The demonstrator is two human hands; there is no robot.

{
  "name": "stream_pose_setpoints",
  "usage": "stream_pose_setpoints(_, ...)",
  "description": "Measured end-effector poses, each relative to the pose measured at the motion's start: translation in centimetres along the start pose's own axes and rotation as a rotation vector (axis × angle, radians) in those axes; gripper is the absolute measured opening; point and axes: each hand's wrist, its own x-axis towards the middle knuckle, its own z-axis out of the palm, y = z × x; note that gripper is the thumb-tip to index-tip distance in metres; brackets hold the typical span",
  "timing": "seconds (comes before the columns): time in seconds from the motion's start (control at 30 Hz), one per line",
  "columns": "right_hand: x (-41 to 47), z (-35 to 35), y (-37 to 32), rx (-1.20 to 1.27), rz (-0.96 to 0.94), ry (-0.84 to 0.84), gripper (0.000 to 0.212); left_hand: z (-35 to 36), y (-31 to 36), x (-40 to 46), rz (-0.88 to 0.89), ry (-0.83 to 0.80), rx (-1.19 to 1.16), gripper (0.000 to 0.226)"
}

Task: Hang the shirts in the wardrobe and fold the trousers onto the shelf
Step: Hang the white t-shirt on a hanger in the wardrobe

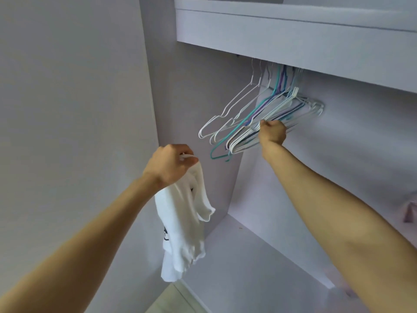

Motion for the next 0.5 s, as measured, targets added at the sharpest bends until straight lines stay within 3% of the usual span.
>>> stream_pose_setpoints(0.13, -0.2, -0.3, 0.2, 0.056, -0.073, 0.073, 0.02, 0.7, -0.4, 0.1, 0.01, -0.034, -0.003, 0.01)
stream_pose_setpoints(0.23, -0.1, -1.1, -0.3, 0.183, -0.027, 0.086, 0.01, 1.4, -0.4, 0.1, 0.012, -0.067, -0.005, 0.009)
stream_pose_setpoints(0.37, 0.1, -2.7, -1.3, 0.28, -0.021, 0.097, 0.029, 2.0, 0.0, -0.2, 0.018, -0.143, 0.02, 0.008)
stream_pose_setpoints(0.5, -1.2, -4.1, 0.2, 0.235, -0.047, 0.099, 0.033, 2.1, 0.8, -0.6, -0.001, -0.242, -0.05, 0.009)
